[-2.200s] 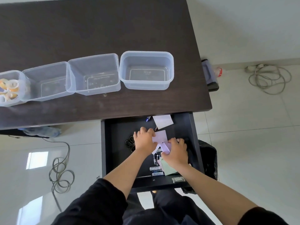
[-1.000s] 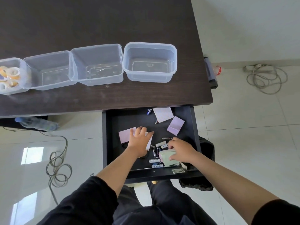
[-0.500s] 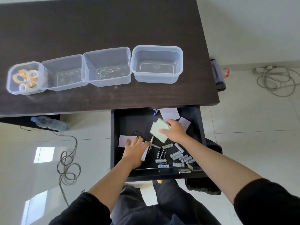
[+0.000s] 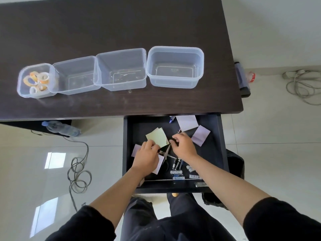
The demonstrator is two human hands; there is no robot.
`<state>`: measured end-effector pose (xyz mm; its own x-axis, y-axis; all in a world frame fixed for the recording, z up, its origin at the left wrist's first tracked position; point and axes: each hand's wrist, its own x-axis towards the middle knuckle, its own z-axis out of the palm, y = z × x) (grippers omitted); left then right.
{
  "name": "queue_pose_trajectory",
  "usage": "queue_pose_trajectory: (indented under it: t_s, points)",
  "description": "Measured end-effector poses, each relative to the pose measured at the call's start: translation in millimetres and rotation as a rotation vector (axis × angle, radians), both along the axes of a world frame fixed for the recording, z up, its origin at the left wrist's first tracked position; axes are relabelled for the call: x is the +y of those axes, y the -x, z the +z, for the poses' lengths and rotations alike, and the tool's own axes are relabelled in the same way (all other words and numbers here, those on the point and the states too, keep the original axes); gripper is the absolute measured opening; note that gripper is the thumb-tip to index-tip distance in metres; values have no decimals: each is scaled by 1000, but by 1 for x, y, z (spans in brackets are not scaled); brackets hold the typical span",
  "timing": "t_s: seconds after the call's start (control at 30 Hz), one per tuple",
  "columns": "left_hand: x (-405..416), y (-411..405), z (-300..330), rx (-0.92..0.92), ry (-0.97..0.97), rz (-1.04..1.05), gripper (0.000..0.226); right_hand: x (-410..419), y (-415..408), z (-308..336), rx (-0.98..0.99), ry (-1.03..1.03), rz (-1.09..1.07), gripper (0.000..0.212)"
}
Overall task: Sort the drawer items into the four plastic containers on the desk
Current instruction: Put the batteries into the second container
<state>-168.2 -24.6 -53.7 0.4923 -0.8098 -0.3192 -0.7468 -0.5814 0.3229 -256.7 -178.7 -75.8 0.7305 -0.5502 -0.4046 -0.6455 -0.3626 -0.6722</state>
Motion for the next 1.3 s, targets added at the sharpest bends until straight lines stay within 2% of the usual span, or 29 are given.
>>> queue_pose_trajectory:
  t_s: [0.13, 0.23, 0.33, 0.43, 0.6, 0.7, 0.83, 1.0, 1.13, 1.3]
  points:
    - [-50, -15, -7, 17, 10, 5, 46, -9, 39, -2, 72, 147, 70, 20]
    - [-93, -26, -16, 23, -35, 38, 59, -14, 63, -9, 218, 182, 158, 26]
    - [-127, -36, -27, 43, -142, 66, 65, -21, 73, -11, 265, 205, 210, 31]
    - [-141, -34, -35, 98, -177, 65, 61, -29, 74, -10, 287, 210, 216, 38]
    - [-130, -15, -43, 125, -67, 99, 64, -35, 74, -12, 304, 259, 281, 51]
    - [-119, -6, -46, 90, -78, 100, 53, -33, 76, -13, 341, 270, 276, 56]
    - [-117, -2, -43, 119, -121, 63, 38, -27, 83, -12, 369, 243, 287, 52]
    - [-111, 18, -37, 172, -238, -45, 39, -21, 88, -8, 381, 197, 366, 50]
    - [-100, 36, -37, 232, -211, 7, 40, -17, 89, -7, 411, 169, 406, 62]
    - [-84, 38, -39, 346, -230, -10, 33, -13, 87, -9, 462, 127, 522, 57]
